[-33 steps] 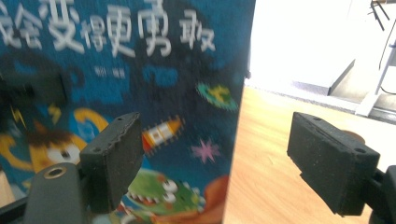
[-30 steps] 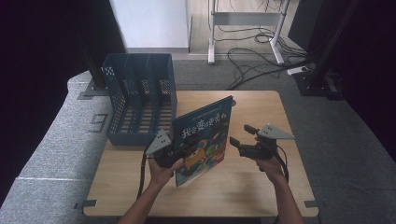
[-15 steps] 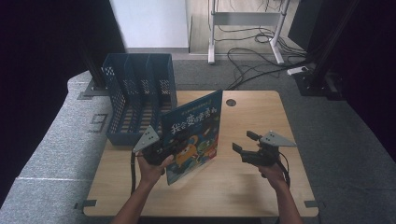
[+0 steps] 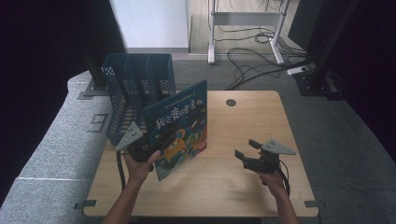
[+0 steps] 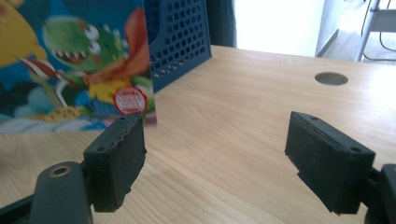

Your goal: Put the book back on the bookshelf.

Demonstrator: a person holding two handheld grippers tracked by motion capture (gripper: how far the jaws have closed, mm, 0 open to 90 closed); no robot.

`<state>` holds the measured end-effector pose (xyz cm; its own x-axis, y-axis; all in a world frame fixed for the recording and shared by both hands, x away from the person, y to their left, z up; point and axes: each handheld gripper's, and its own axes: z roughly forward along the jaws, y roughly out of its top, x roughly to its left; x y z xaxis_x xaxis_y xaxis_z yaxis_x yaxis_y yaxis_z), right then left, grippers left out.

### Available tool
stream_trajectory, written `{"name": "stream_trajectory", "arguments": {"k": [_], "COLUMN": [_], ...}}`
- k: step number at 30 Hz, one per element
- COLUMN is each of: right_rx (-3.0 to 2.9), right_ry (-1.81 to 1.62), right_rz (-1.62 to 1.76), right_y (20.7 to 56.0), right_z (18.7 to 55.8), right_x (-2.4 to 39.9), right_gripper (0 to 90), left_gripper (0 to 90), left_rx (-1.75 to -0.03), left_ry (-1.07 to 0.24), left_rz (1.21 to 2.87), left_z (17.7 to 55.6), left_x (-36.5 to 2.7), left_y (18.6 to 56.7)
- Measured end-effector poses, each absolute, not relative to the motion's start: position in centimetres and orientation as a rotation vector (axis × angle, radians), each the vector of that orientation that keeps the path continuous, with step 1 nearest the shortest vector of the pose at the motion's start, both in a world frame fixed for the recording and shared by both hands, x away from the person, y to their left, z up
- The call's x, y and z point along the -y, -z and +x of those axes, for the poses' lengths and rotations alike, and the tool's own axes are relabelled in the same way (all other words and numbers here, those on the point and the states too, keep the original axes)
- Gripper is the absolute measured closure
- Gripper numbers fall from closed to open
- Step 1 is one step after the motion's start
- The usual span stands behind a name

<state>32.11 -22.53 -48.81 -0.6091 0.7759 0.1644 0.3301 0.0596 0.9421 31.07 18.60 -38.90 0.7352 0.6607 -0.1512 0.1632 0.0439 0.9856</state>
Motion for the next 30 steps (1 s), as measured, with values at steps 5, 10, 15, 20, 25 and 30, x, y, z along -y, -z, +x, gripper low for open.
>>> {"name": "stream_trajectory", "arguments": {"k": [5,10,15,20,25,30], "right_rx": [-1.977,-1.983,-1.982,-1.995,-2.003,-2.003], "right_ry": [-1.533,-1.502,-1.490,-1.462,-1.433,-1.420], "right_rz": [1.144,1.184,1.210,1.229,1.249,1.271], "right_y": [50.2,51.1,51.6,52.1,52.4,52.8], "right_z": [32.1,32.1,32.1,32.1,32.2,32.4], "right_x": [22.6,23.1,23.5,23.7,23.7,23.8], "right_gripper": [20.0,20.5,20.9,20.8,20.8,21.0], "left_gripper": [82.6,82.6,82.6,82.7,82.6,82.6], "left_rx": [-0.710,-0.715,-0.729,-0.736,-0.749,-0.758], "left_ry": [-0.447,-0.460,-0.464,-0.481,-0.483,-0.502], "left_rz": [1.499,1.480,1.454,1.435,1.415,1.404], "left_z": [31.0,30.9,30.8,30.6,30.6,30.6], "left_x": [-19.2,-20.0,-20.9,-21.8,-22.7,-23.3], "left_y": [38.5,38.3,37.9,37.3,36.6,36.2]}}
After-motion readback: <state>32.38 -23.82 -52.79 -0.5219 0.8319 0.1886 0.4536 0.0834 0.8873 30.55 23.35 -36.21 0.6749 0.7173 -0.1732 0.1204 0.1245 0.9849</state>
